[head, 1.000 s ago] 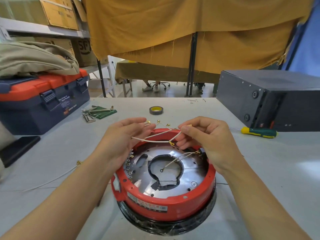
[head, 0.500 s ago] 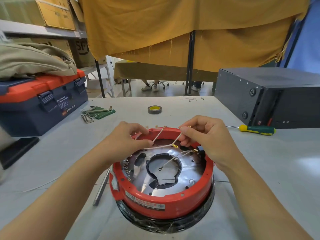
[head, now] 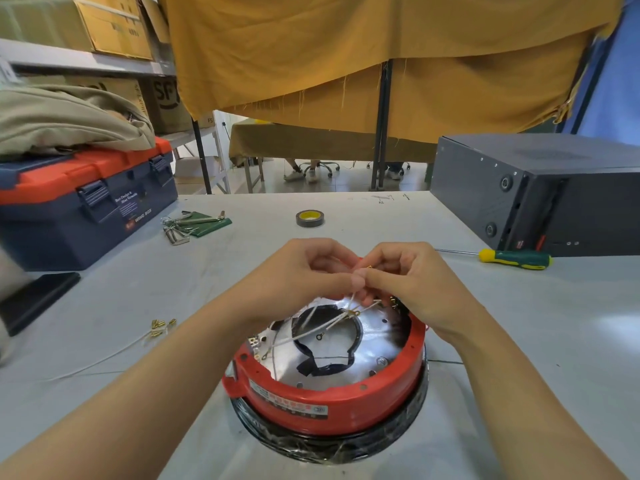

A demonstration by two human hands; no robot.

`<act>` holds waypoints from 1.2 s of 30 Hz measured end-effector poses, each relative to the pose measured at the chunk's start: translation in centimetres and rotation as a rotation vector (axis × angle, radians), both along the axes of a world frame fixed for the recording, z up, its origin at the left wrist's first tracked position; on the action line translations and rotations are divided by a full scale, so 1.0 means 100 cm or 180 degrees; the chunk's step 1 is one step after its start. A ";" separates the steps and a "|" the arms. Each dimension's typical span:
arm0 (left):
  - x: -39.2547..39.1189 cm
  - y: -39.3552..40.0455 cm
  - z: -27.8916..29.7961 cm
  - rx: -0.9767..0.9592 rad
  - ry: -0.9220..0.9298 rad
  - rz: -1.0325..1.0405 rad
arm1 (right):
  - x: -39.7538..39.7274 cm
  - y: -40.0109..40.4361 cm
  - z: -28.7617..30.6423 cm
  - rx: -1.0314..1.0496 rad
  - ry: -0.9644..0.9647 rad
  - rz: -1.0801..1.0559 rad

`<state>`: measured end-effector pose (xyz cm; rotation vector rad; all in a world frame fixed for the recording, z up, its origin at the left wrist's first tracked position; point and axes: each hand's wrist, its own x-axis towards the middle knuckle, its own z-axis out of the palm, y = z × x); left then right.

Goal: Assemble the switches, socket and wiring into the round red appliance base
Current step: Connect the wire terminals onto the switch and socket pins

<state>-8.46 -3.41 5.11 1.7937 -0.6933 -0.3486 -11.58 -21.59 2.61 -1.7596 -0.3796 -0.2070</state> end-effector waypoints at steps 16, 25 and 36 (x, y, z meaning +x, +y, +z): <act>0.002 -0.013 -0.013 -0.0159 0.0370 0.0287 | 0.016 -0.015 -0.009 0.0301 -0.0063 -0.1095; 0.003 -0.027 -0.020 0.0915 -0.0769 0.0180 | 0.024 -0.018 -0.028 -0.0551 0.0967 -0.0890; -0.003 -0.046 -0.024 0.1579 -0.2222 0.0131 | 0.024 -0.017 -0.027 -0.0576 0.1024 -0.0846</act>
